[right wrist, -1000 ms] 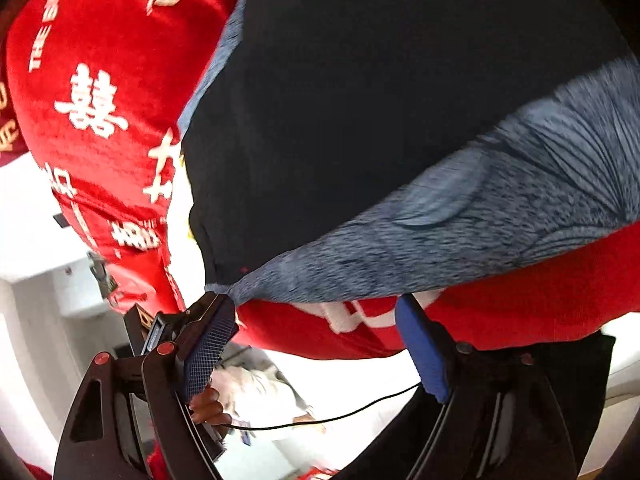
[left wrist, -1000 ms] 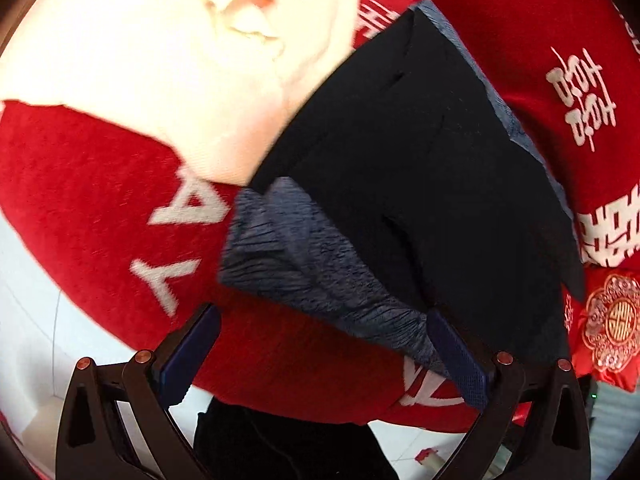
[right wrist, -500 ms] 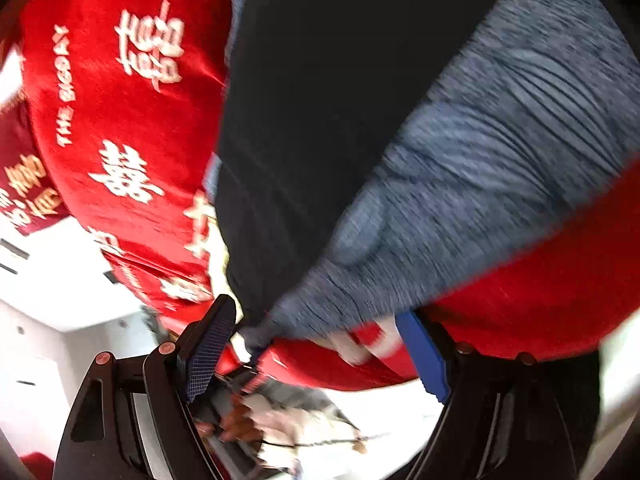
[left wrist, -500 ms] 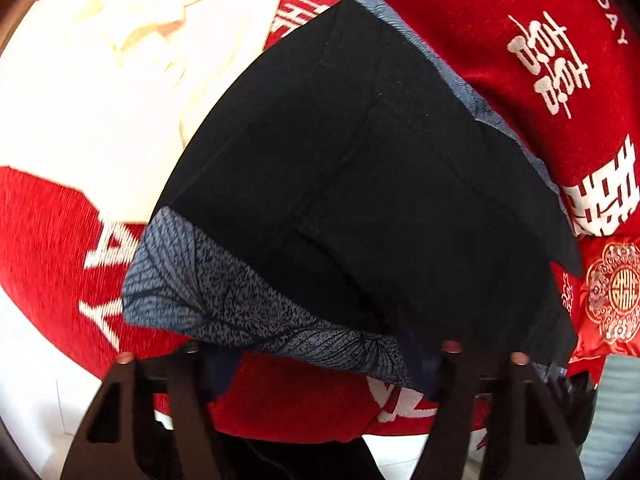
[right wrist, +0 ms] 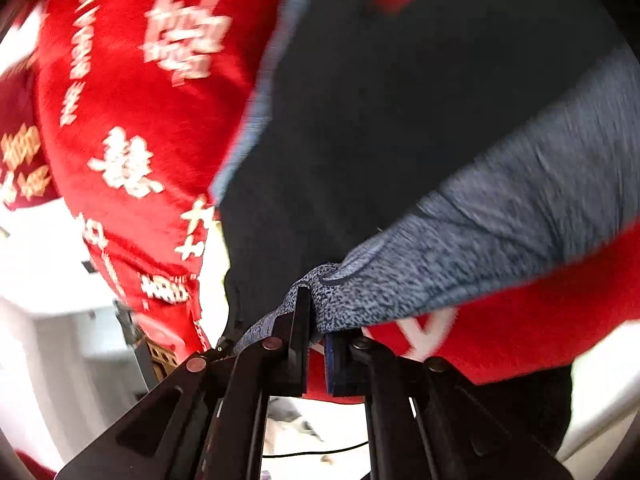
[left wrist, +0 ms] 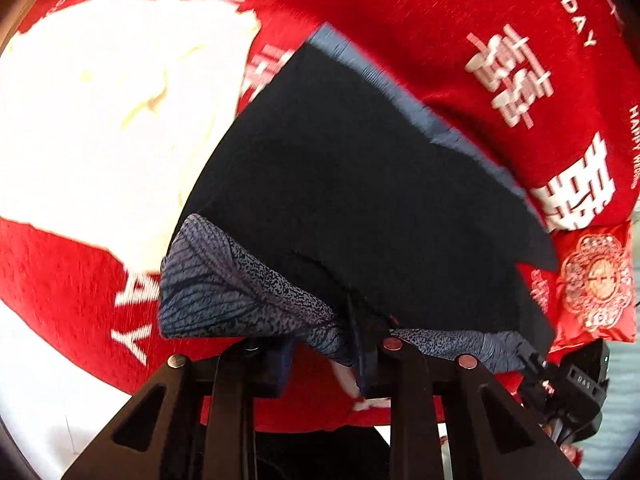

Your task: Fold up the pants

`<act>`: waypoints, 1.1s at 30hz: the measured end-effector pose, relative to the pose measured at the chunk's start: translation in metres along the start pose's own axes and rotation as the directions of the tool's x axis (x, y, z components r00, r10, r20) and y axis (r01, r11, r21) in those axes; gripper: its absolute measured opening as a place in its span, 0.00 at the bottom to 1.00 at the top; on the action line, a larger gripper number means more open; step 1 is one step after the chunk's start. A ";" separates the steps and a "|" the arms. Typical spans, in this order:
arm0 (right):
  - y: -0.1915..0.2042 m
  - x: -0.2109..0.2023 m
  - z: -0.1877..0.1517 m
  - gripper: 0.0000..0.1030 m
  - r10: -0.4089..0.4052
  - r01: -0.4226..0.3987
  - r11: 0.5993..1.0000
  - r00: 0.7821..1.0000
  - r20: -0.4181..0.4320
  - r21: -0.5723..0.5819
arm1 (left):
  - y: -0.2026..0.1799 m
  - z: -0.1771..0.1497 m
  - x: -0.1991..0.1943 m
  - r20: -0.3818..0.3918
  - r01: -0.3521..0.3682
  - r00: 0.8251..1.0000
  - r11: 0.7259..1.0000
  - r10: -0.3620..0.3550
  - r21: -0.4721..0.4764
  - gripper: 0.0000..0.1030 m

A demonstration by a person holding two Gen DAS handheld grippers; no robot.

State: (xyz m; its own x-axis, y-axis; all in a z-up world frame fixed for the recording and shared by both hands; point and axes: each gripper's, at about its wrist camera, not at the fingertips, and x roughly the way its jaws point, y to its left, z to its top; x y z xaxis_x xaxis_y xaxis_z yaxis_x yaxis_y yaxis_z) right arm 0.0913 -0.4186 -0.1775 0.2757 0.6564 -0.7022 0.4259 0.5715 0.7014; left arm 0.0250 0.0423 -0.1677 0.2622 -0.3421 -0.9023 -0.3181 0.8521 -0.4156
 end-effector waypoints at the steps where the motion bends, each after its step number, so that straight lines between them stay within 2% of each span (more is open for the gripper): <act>1: 0.011 -0.002 0.010 0.06 -0.006 0.006 0.999 1.000 -0.005 -0.033 | -0.004 0.004 -0.004 0.008 0.005 1.000 1.000 -0.005 0.001 0.25; 6: 0.054 0.006 0.075 0.06 -0.040 0.031 0.984 0.998 -0.047 -0.178 | -0.040 0.048 -0.018 0.092 0.034 0.995 0.999 -0.037 0.038 0.25; 10: 0.080 0.030 0.144 0.06 -0.050 0.028 0.971 0.995 -0.091 -0.236 | -0.066 0.107 -0.010 0.186 0.028 0.982 0.998 -0.039 0.060 0.25; 12: 0.090 0.049 0.174 0.07 -0.073 0.040 0.963 0.991 -0.115 -0.267 | -0.073 0.136 0.006 0.222 -0.008 0.975 0.998 -0.006 0.061 0.25; 14: 0.094 0.072 0.203 0.09 -0.102 0.056 0.954 0.984 -0.144 -0.295 | -0.082 0.165 0.034 0.243 -0.081 0.968 0.994 0.062 0.068 0.25; 17: 0.097 0.116 0.243 0.09 -0.169 0.103 0.939 0.969 -0.178 -0.328 | -0.085 0.198 0.081 0.232 -0.159 0.962 0.986 0.142 0.056 0.25; 19: 0.089 0.145 0.264 0.09 -0.212 0.136 0.932 0.957 -0.200 -0.337 | -0.080 0.211 0.111 0.223 -0.229 0.951 0.972 0.213 0.051 0.26; 21: 0.079 0.174 0.277 0.09 -0.274 0.182 0.915 0.934 -0.227 -0.359 | -0.081 0.222 0.133 0.196 -0.268 0.946 0.963 0.257 0.030 0.31; 22: 0.074 0.181 0.278 0.09 -0.285 0.189 0.913 0.929 -0.234 -0.362 | -0.079 0.223 0.135 0.191 -0.277 0.944 0.961 0.268 0.021 0.31; 25: 0.068 0.181 0.283 0.09 -0.259 0.168 0.928 0.932 -0.253 -0.333 | -0.084 0.223 0.121 0.208 -0.280 0.939 0.960 0.273 0.008 0.32; 26: 0.069 0.178 0.282 0.14 -0.256 0.164 0.931 0.931 -0.260 -0.326 | -0.086 0.221 0.109 0.226 -0.289 0.933 0.957 0.281 0.006 0.45; 27: 0.071 0.174 0.282 0.23 -0.258 0.167 0.930 0.931 -0.257 -0.328 | -0.090 0.219 0.102 0.241 -0.305 0.924 0.952 0.295 0.001 0.72; 28: 0.075 0.168 0.281 0.31 -0.264 0.171 0.925 0.932 -0.248 -0.340 | -0.084 0.211 0.088 0.271 -0.325 0.910 0.946 0.314 -0.007 0.80; 29: 0.080 0.162 0.278 0.49 -0.267 0.172 0.919 0.934 -0.239 -0.355 | -0.084 0.200 0.074 0.300 -0.340 0.896 0.940 0.326 -0.007 0.82; 30: 0.088 0.153 0.274 0.66 -0.271 0.174 0.910 0.937 -0.221 -0.376 | -0.084 0.196 0.069 0.295 -0.347 0.897 0.938 0.330 0.006 0.82; 31: 0.094 0.147 0.270 0.70 -0.276 0.181 0.902 0.940 -0.202 -0.393 | -0.085 0.192 0.070 0.274 -0.354 0.902 0.935 0.334 0.024 0.82; 33: 0.107 0.139 0.260 0.70 -0.280 0.177 0.881 0.943 -0.181 -0.438 | -0.085 0.186 0.085 0.220 -0.364 0.913 0.929 0.343 0.062 0.82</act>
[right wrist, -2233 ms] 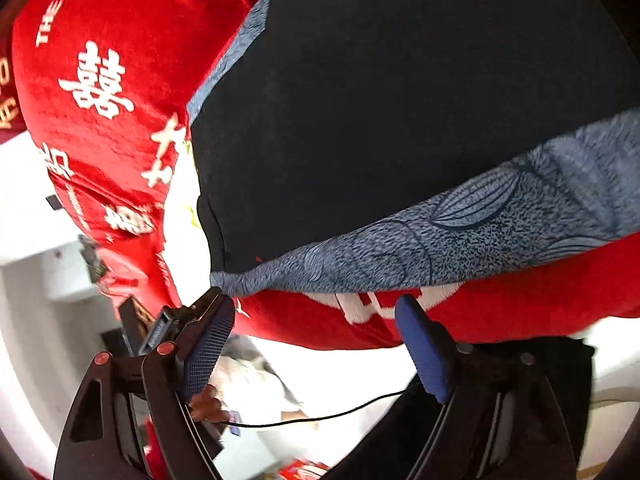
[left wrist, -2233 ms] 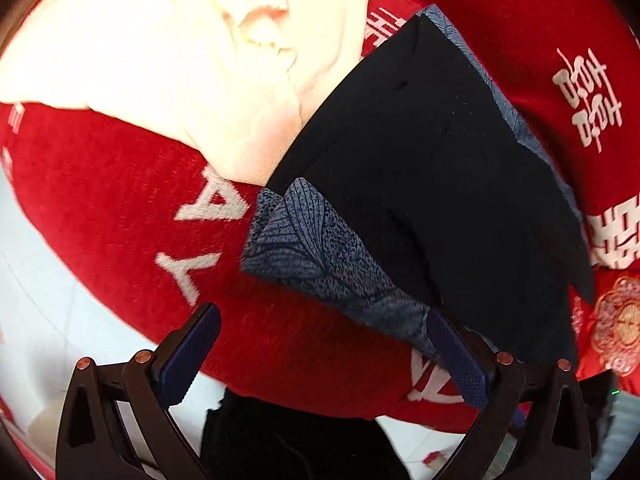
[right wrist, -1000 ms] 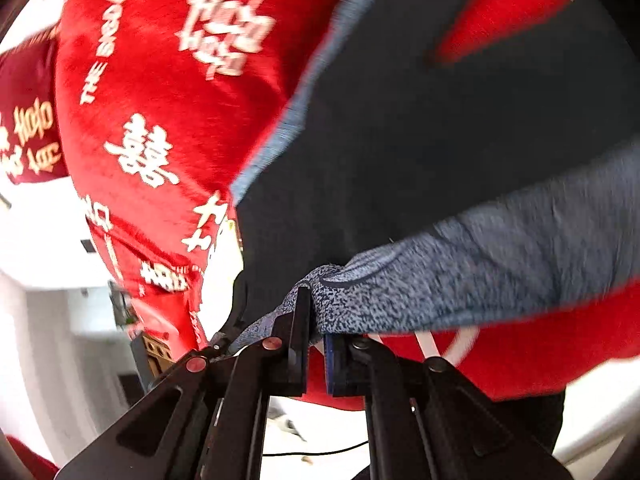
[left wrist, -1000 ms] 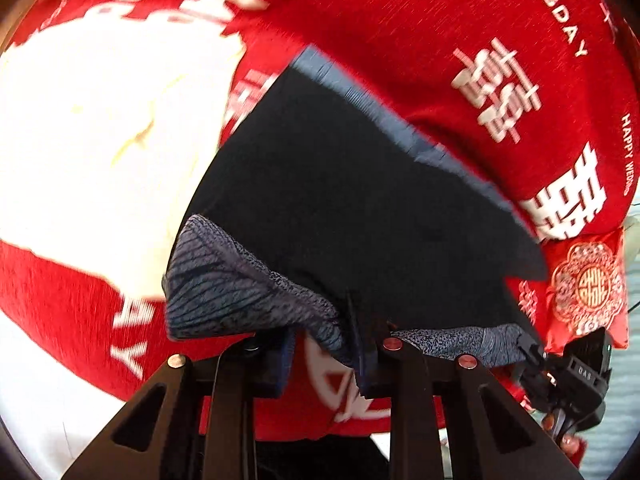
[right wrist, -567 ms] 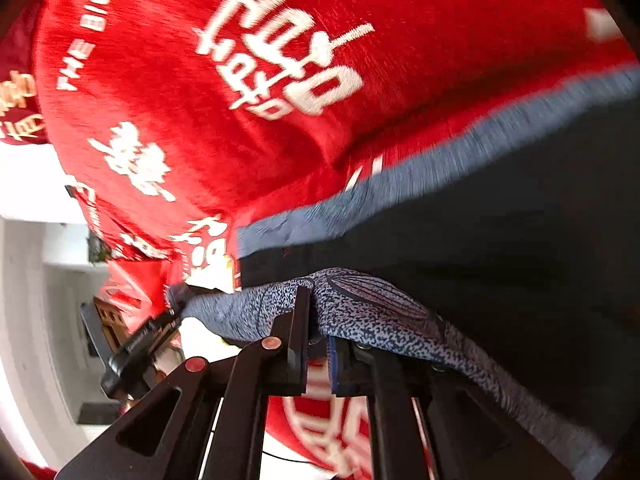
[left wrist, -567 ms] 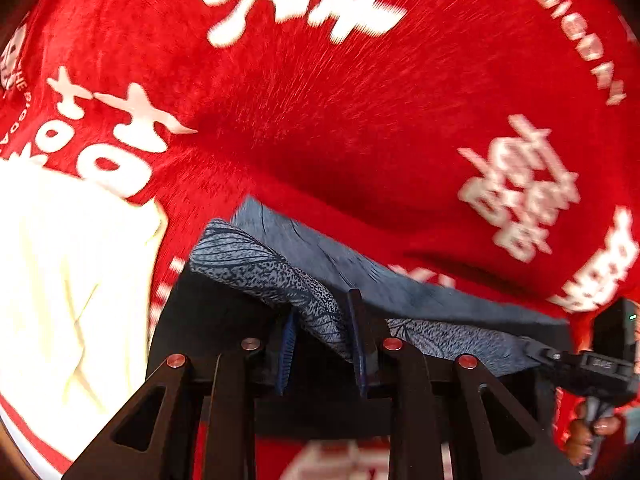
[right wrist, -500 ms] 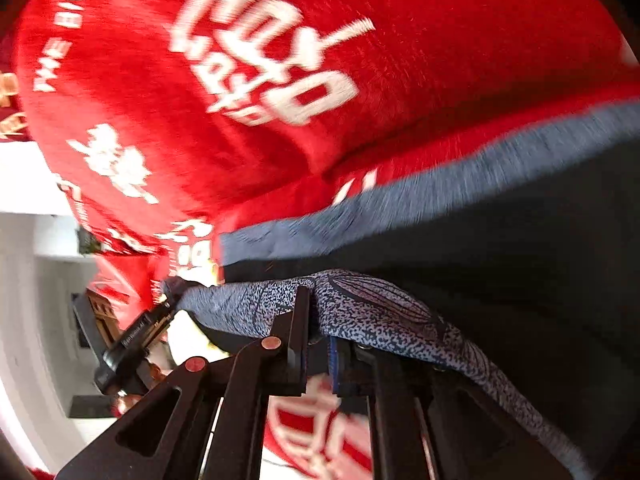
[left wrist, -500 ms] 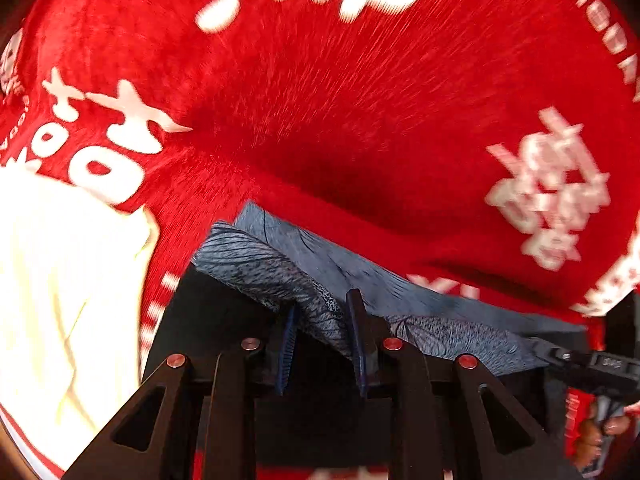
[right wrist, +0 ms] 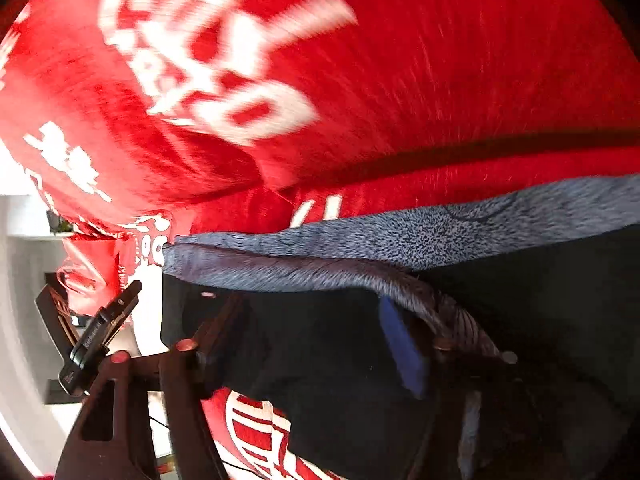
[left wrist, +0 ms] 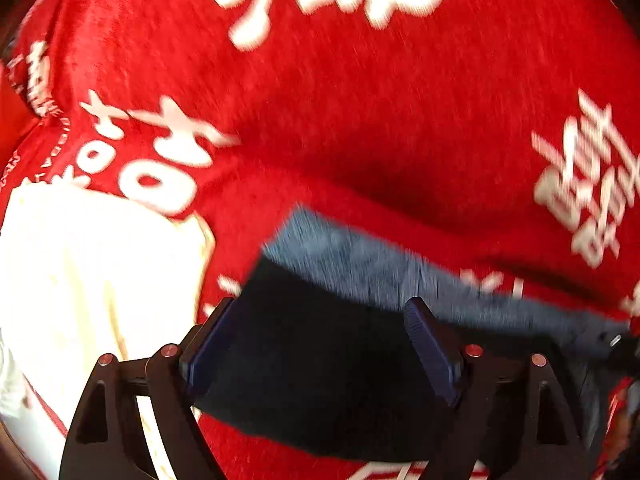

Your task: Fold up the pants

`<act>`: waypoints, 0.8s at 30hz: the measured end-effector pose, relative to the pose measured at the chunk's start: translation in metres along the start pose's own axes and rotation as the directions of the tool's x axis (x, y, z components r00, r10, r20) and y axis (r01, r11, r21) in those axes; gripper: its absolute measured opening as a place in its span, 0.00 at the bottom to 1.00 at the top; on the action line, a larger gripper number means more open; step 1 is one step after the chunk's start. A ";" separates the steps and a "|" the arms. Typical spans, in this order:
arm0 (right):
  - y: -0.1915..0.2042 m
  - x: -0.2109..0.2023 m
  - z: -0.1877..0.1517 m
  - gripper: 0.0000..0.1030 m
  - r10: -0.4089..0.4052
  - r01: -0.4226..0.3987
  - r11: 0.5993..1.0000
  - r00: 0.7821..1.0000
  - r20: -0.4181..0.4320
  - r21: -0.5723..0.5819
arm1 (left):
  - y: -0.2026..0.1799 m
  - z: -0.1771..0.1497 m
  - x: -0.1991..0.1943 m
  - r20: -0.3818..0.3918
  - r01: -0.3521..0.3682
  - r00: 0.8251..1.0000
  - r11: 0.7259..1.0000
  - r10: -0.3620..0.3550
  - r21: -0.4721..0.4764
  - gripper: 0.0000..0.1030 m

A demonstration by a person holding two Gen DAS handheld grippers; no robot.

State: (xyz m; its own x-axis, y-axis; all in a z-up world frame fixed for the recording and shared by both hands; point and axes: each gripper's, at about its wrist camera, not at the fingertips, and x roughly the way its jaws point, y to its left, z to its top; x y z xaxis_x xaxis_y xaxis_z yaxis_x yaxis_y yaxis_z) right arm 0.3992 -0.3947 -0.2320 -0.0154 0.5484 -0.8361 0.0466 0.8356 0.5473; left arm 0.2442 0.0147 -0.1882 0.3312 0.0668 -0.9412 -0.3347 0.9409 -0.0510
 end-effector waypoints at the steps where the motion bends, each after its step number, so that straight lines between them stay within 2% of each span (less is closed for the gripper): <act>1: 0.006 0.000 -0.001 0.70 0.013 -0.014 0.999 1.000 -0.012 -0.029 | -0.007 -0.006 0.014 -0.035 -0.010 0.999 1.000 0.011 0.023 0.82; 4: 0.020 0.022 -0.004 0.65 0.015 -0.023 0.994 0.997 -0.081 -0.105 | -0.017 -0.013 0.041 -0.091 -0.020 0.996 0.999 0.025 0.050 0.82; 5: 0.023 0.032 -0.003 0.59 -0.003 -0.010 0.991 0.995 -0.101 -0.132 | -0.024 -0.012 0.047 -0.084 -0.035 0.996 0.998 0.040 0.060 0.82; 7: 0.022 0.051 0.004 0.57 -0.047 0.024 0.982 0.992 -0.121 -0.189 | -0.037 -0.007 0.056 -0.032 -0.084 0.996 0.993 0.087 0.085 0.86; 8: 0.021 0.060 0.008 0.53 -0.081 0.055 0.976 0.990 -0.114 -0.210 | -0.042 -0.002 0.061 -0.023 -0.099 0.995 0.991 0.101 0.090 0.87; 9: 0.018 0.067 0.016 0.43 -0.122 0.097 0.969 0.987 -0.100 -0.226 | -0.045 0.006 0.068 -0.019 -0.112 0.993 0.990 0.114 0.086 0.87; 12: 0.011 0.069 0.033 0.23 -0.143 0.129 0.969 0.988 -0.055 -0.211 | -0.052 0.026 0.081 0.007 -0.135 0.991 0.985 0.135 0.105 0.88; 14: 0.010 0.067 0.039 0.22 -0.159 0.148 0.969 0.987 -0.040 -0.196 | -0.058 0.037 0.086 0.019 -0.173 0.985 0.976 0.172 0.131 0.89; 17: 0.017 0.055 0.036 0.28 -0.150 0.141 0.973 0.988 -0.034 -0.182 | -0.056 0.044 0.078 -0.012 -0.147 0.989 0.985 0.149 0.087 0.88; 19: 0.017 0.036 0.024 0.49 -0.132 0.126 0.973 0.991 -0.019 -0.195 | -0.054 0.038 0.063 -0.029 -0.089 0.995 0.994 0.091 0.059 0.88; 20: 0.013 0.024 0.015 0.68 -0.115 0.111 0.975 0.993 -0.011 -0.191 | -0.055 0.031 0.054 -0.039 -0.069 0.997 0.996 0.071 0.063 0.88; 21: 0.009 0.011 0.002 0.73 -0.087 0.085 0.980 0.996 -0.003 -0.178 | -0.058 0.021 0.045 -0.051 -0.057 0.997 0.995 0.061 0.077 0.88; 24: -0.007 -0.013 -0.032 0.73 -0.084 0.080 0.988 0.996 -0.027 -0.131 | -0.072 -0.017 0.025 -0.086 -0.041 0.995 0.991 0.053 0.128 0.88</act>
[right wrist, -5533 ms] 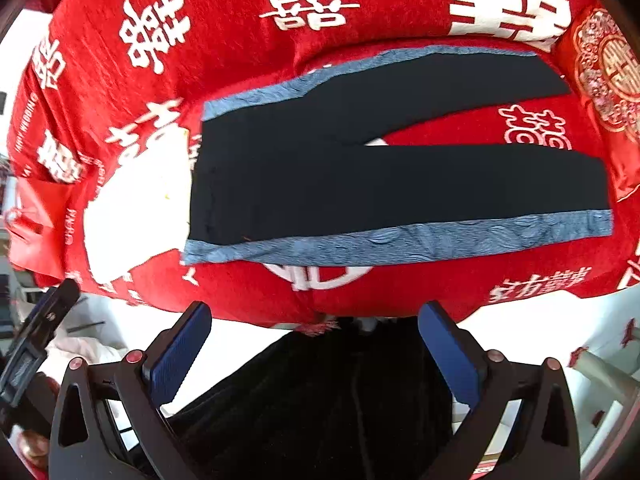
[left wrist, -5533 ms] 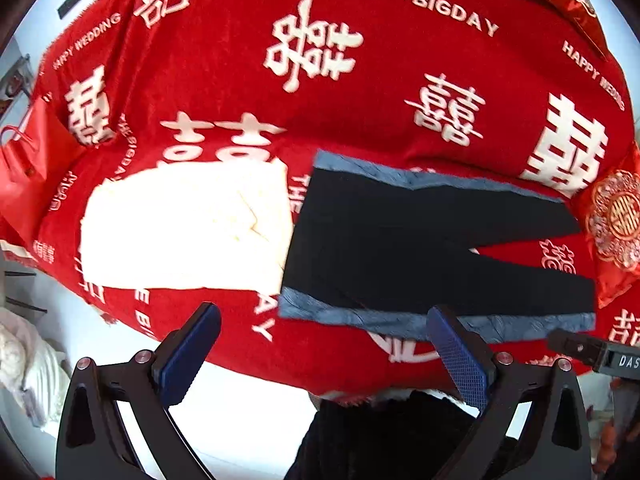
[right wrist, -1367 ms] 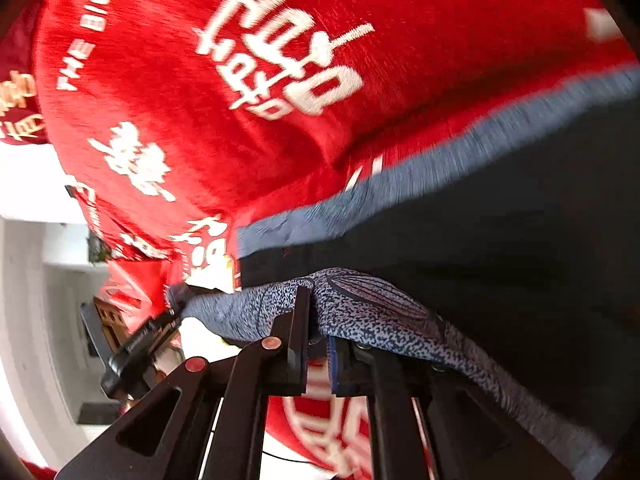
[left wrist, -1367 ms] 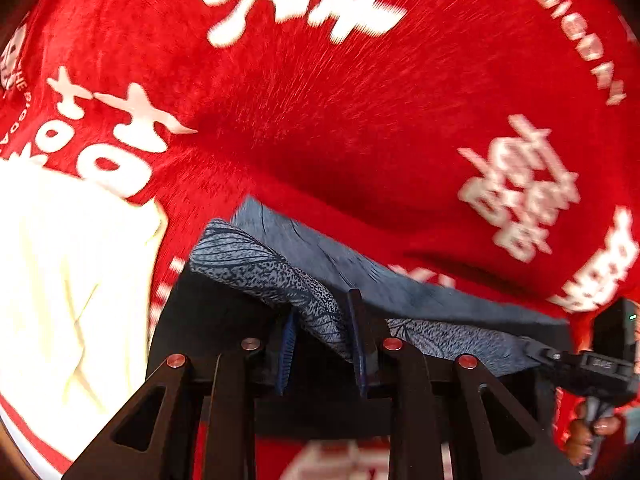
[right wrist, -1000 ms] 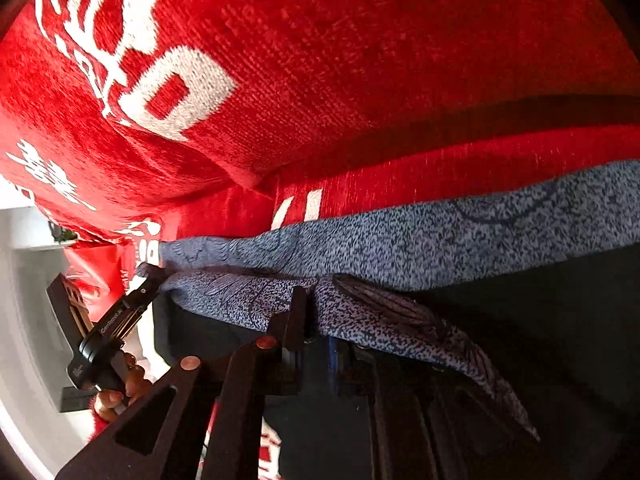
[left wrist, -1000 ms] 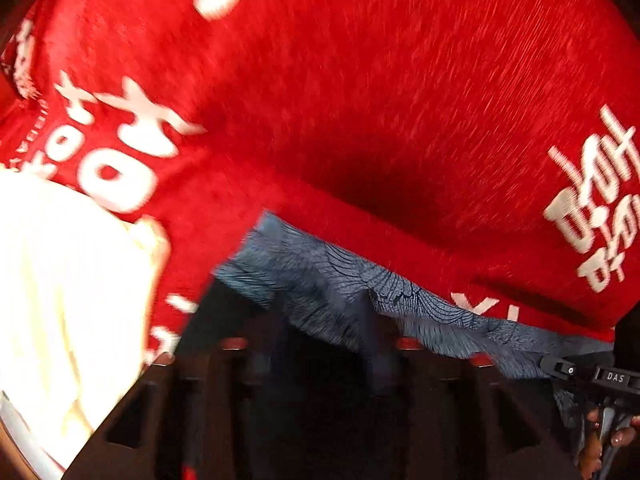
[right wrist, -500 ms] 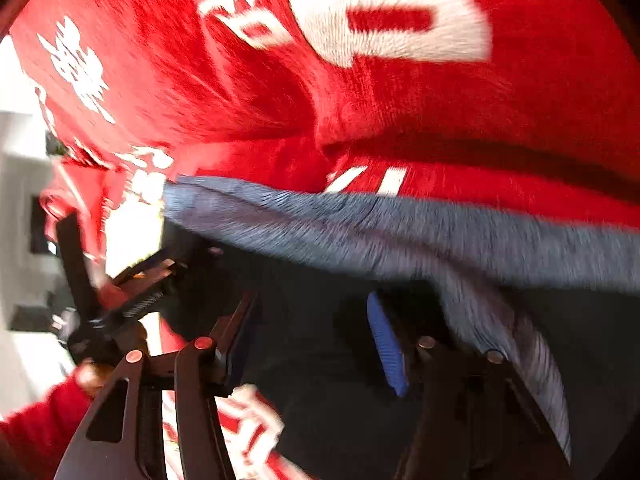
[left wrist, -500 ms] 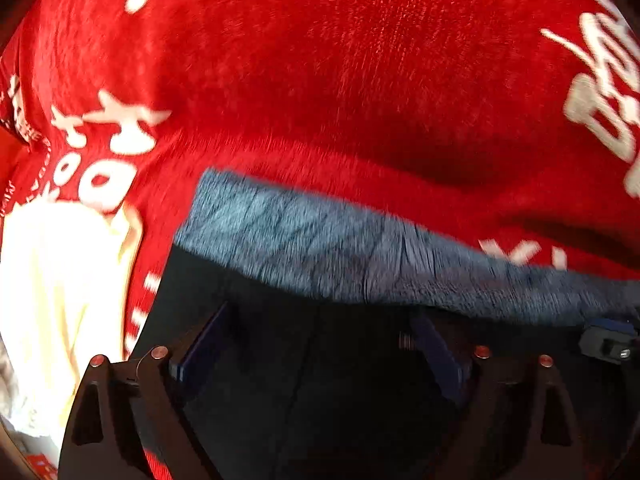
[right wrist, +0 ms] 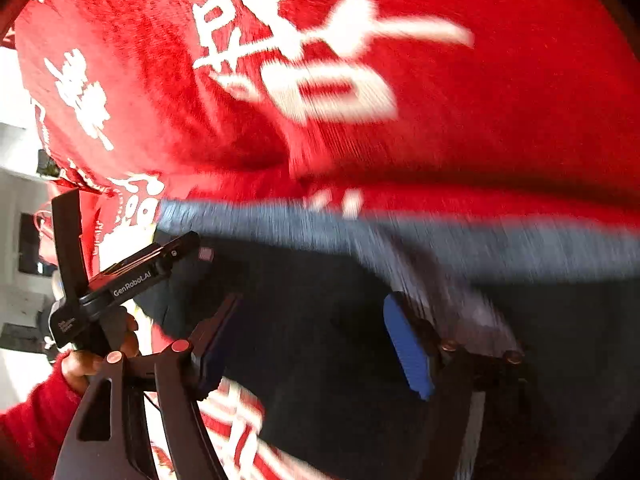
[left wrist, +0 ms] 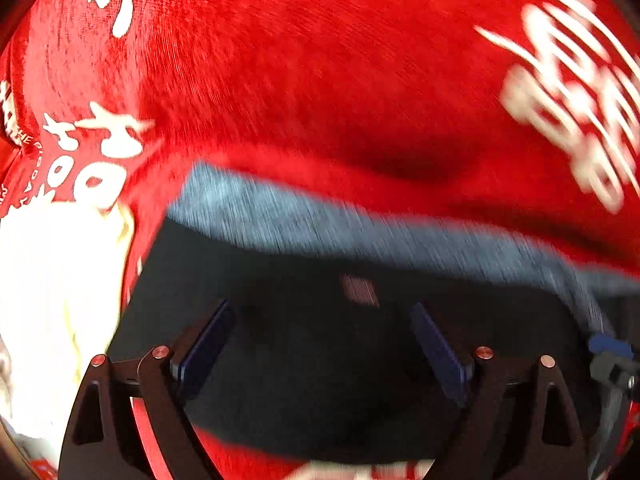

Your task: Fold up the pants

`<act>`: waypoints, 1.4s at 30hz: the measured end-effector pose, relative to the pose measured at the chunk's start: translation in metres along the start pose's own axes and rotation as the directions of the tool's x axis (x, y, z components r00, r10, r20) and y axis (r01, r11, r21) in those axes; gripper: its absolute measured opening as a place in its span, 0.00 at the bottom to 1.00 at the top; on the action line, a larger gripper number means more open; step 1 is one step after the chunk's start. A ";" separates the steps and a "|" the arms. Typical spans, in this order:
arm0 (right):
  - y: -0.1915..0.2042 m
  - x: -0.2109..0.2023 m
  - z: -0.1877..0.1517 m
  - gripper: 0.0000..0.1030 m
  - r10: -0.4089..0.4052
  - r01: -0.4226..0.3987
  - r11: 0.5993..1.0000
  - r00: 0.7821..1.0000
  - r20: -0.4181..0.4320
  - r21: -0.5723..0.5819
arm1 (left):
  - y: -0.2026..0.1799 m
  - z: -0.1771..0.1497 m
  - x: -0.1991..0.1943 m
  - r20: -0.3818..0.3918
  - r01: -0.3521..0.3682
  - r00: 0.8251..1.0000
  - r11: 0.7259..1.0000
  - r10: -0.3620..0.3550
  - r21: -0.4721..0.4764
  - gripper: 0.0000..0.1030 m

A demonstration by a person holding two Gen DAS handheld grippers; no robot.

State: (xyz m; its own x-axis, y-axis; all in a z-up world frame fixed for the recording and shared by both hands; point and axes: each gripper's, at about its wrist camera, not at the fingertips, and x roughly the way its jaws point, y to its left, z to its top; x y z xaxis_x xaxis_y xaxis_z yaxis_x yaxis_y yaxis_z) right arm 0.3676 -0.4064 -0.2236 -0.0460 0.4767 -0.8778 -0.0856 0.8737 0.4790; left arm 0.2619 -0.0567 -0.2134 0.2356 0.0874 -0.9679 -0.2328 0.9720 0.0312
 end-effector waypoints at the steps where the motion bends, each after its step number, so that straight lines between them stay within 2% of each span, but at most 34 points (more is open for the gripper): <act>1: -0.003 -0.003 -0.011 0.73 -0.001 0.001 1.000 1.000 -0.004 0.014 | -0.006 -0.013 -0.005 -0.018 0.006 1.000 1.000 -0.006 0.016 0.88; 6: -0.027 -0.034 -0.073 0.73 -0.008 0.008 0.995 1.000 0.001 0.102 | -0.044 -0.073 -0.025 -0.102 0.055 0.994 0.995 -0.046 0.082 0.88; 12: -0.056 -0.078 -0.125 0.73 -0.070 0.047 0.972 0.993 0.096 0.230 | -0.087 -0.115 -0.041 -0.156 0.133 0.982 0.976 -0.107 0.171 0.88; 19: -0.090 -0.121 -0.205 0.73 -0.180 0.108 0.922 0.970 0.165 0.372 | -0.131 -0.156 -0.066 -0.156 0.220 0.971 0.932 -0.181 0.290 0.88; 24: -0.103 -0.131 -0.265 0.73 -0.245 0.146 0.877 0.955 0.165 0.458 | -0.161 -0.189 -0.087 -0.164 0.277 0.959 0.894 -0.233 0.351 0.88; 30: -0.129 -0.153 -0.318 0.73 -0.309 0.176 0.822 0.937 0.164 0.542 | -0.176 -0.206 -0.091 -0.215 0.310 0.946 0.871 -0.243 0.380 0.88; 35: -0.158 -0.168 -0.338 0.73 -0.350 0.198 0.797 0.921 0.169 0.571 | -0.208 -0.207 -0.086 -0.245 0.357 0.928 0.859 -0.281 0.367 0.88; 39: -0.183 -0.174 -0.348 0.73 -0.328 0.160 0.787 0.927 0.184 0.596 | -0.240 -0.202 -0.075 -0.252 0.372 0.922 0.859 -0.295 0.352 0.88; 42: -0.199 -0.174 -0.351 0.73 -0.276 0.110 0.801 0.940 0.201 0.588 | -0.265 -0.195 -0.060 -0.268 0.382 0.915 0.865 -0.303 0.326 0.88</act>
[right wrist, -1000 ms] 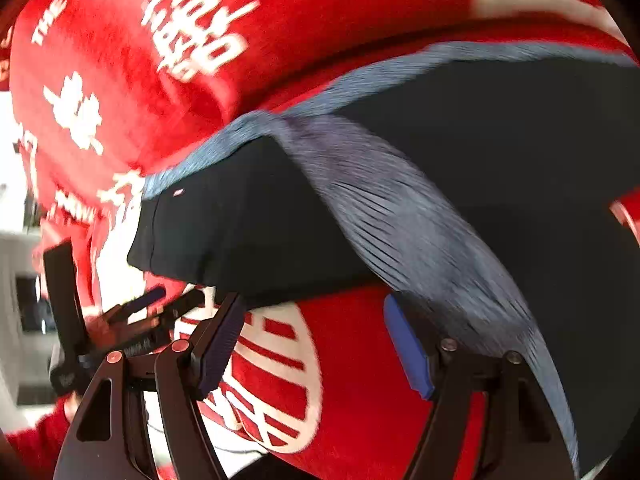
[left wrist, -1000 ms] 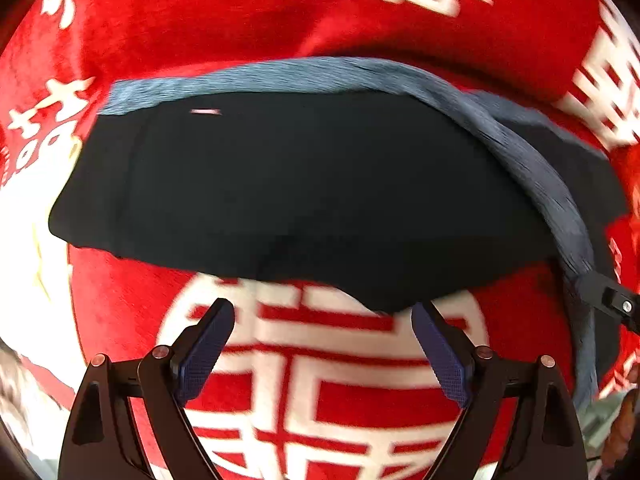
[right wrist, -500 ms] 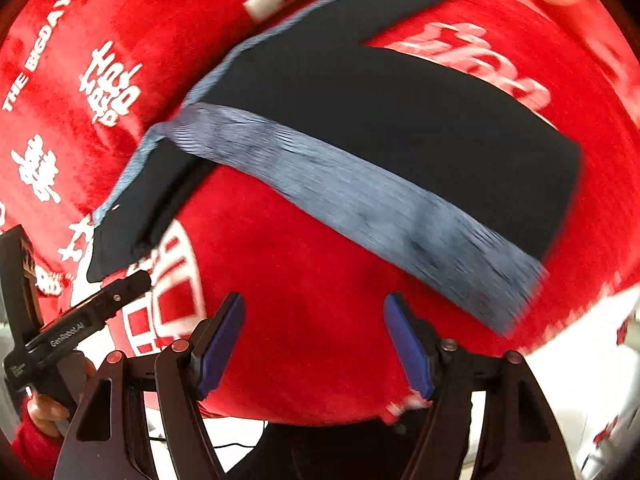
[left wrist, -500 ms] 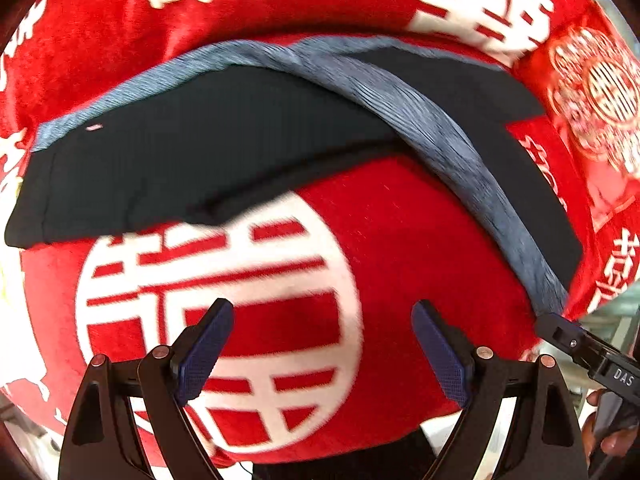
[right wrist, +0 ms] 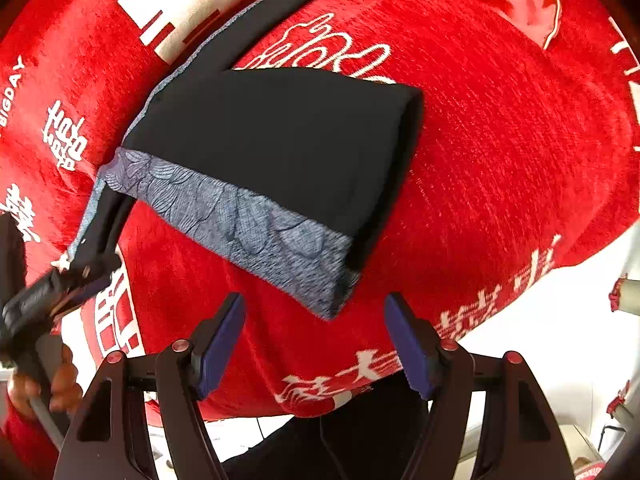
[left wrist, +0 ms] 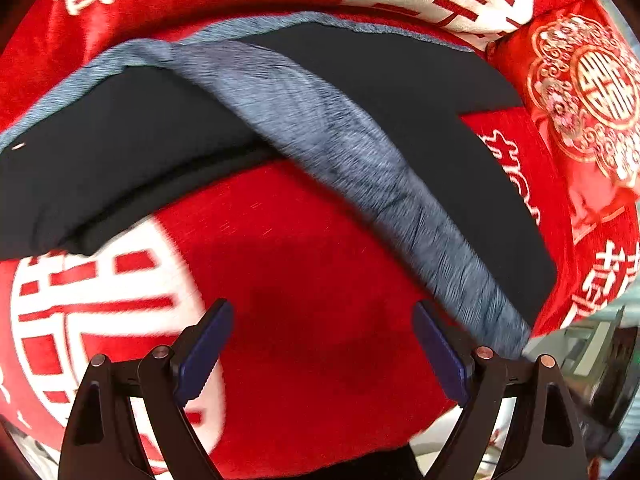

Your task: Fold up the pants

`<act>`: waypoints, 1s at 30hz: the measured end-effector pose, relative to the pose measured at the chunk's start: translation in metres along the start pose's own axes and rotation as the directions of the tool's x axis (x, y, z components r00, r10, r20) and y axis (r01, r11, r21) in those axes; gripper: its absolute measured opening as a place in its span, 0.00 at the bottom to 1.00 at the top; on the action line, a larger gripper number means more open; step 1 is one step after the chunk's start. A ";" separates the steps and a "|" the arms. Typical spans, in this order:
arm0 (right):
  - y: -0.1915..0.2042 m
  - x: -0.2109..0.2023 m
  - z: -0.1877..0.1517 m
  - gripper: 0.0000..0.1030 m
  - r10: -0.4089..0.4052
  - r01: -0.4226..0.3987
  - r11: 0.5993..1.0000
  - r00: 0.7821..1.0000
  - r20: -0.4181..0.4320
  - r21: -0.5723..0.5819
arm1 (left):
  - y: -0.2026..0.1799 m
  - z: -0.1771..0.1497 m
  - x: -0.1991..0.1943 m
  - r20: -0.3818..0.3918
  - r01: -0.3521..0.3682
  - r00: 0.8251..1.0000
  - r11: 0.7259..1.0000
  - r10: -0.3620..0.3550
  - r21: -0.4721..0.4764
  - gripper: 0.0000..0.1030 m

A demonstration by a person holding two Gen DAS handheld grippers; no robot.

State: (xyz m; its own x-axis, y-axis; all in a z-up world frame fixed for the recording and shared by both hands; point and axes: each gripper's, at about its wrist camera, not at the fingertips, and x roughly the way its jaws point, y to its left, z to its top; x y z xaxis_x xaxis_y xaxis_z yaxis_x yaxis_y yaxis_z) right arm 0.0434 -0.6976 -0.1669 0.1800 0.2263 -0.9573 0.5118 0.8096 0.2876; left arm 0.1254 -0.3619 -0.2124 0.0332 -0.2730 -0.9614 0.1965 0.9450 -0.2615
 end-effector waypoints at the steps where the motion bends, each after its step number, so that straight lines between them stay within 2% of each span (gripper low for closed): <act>1: -0.004 0.002 0.003 0.72 0.037 -0.037 0.999 0.999 -0.012 0.004 | -0.004 0.005 0.006 -0.006 0.005 1.000 1.000 -0.005 -0.012 0.88; 3: -0.007 0.004 0.008 0.62 0.091 -0.091 0.996 0.995 -0.032 0.002 | -0.008 0.014 0.017 -0.020 0.014 1.000 0.999 -0.015 -0.040 0.88; 6: -0.004 0.009 0.015 0.55 0.150 -0.151 0.989 0.987 -0.057 -0.007 | -0.011 0.023 0.028 -0.036 0.023 0.999 0.996 -0.026 -0.082 0.88; 11: -0.002 0.016 0.022 0.53 0.220 -0.224 0.974 0.971 -0.093 -0.033 | -0.023 0.033 0.034 -0.025 0.024 0.999 0.997 -0.025 -0.068 0.89; 15: -0.005 0.023 0.027 0.52 0.263 -0.267 0.963 0.958 -0.118 -0.022 | -0.029 0.037 0.038 -0.021 0.053 0.998 0.996 -0.055 -0.077 0.89; 16: -0.006 0.025 0.028 0.48 0.267 -0.271 0.963 0.955 -0.127 -0.014 | -0.031 0.040 0.039 -0.019 0.056 0.998 0.994 -0.058 -0.090 0.88; 17: -0.007 0.029 0.030 0.32 0.267 -0.270 0.963 0.951 -0.153 0.006 | -0.034 0.044 0.041 -0.013 0.062 0.998 0.993 -0.064 -0.105 0.86; 18: -0.007 0.034 0.032 0.08 0.262 -0.261 0.965 0.947 -0.185 0.030 | -0.035 0.046 0.041 -0.002 0.070 0.997 0.991 -0.071 -0.114 0.66; 19: -0.007 0.035 0.033 0.03 0.261 -0.257 0.965 0.946 -0.193 0.045 | -0.037 0.049 0.041 0.000 0.075 0.997 0.991 -0.075 -0.107 0.53; 20: -0.007 0.034 0.035 0.03 0.265 -0.259 0.964 0.945 -0.194 0.055 | -0.039 0.051 0.043 -0.007 0.088 0.996 0.991 -0.089 -0.100 0.28; 21: -0.005 0.031 0.038 0.03 0.277 -0.270 0.961 0.941 -0.194 0.060 | -0.041 0.055 0.045 -0.021 0.112 0.993 0.988 -0.115 -0.104 0.19; 23: 0.002 0.021 0.048 0.03 0.301 -0.298 0.953 0.934 -0.192 0.045 | -0.042 0.061 0.047 -0.033 0.150 0.987 0.981 -0.155 -0.123 0.19; 24: 0.007 0.014 0.055 0.03 0.314 -0.313 0.949 0.930 -0.191 0.033 | -0.044 0.063 0.046 -0.031 0.154 0.987 0.981 -0.159 -0.120 0.13; 30: 0.038 -0.027 0.122 0.03 0.364 -0.377 0.924 0.919 -0.151 -0.068 | -0.053 0.080 0.010 0.026 0.204 0.979 0.971 -0.202 -0.126 0.13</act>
State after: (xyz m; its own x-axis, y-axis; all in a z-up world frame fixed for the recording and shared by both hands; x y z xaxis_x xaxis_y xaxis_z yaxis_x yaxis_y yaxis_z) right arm 0.1598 -0.7393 -0.1263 0.2252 0.5843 -0.7796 0.3477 0.6993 0.6246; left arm 0.1941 -0.4287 -0.2013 0.0181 -0.4628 -0.8863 0.0737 0.8846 -0.4604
